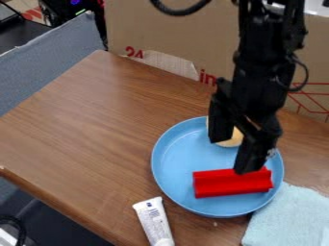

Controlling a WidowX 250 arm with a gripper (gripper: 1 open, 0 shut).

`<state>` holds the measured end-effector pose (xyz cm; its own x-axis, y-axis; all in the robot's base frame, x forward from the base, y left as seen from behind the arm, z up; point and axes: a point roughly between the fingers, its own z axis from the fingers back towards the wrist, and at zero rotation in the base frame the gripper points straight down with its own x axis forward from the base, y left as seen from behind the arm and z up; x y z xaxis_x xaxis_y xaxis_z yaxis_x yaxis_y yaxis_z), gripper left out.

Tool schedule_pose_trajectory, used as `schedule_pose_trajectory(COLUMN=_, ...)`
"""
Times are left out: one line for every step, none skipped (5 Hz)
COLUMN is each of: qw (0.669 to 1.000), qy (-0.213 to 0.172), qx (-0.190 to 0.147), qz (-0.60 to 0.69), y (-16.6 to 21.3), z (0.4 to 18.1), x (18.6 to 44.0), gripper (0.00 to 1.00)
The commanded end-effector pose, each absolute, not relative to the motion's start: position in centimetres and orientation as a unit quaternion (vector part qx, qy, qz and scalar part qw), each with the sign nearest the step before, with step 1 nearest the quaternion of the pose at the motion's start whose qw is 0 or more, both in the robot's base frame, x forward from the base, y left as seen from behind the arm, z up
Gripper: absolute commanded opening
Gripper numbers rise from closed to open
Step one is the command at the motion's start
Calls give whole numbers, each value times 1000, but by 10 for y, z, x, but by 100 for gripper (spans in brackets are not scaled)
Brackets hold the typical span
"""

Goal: Move the red object to the left side of the table

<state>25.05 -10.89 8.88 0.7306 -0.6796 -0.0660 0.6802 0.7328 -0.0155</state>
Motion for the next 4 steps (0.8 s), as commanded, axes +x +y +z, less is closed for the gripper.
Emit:
schedule_pose_trajectory(qw=927, qy=14, qx=11, qz=-375, y=-113, z=88, x=242, gripper=100)
schedule_pose_trajectory(qw=915, qy=0, qx=16, qz=-402, y=-108, z=85, x=244, gripper=100)
schedule_pose_trajectory(qw=913, qy=-3, qx=24, qz=-407, y=-98, z=90, x=249, gripper=100)
schedule_pose_trajectory(qw=915, qy=-14, qx=30, qz=-401, y=-108, z=94, x=255, gripper=100)
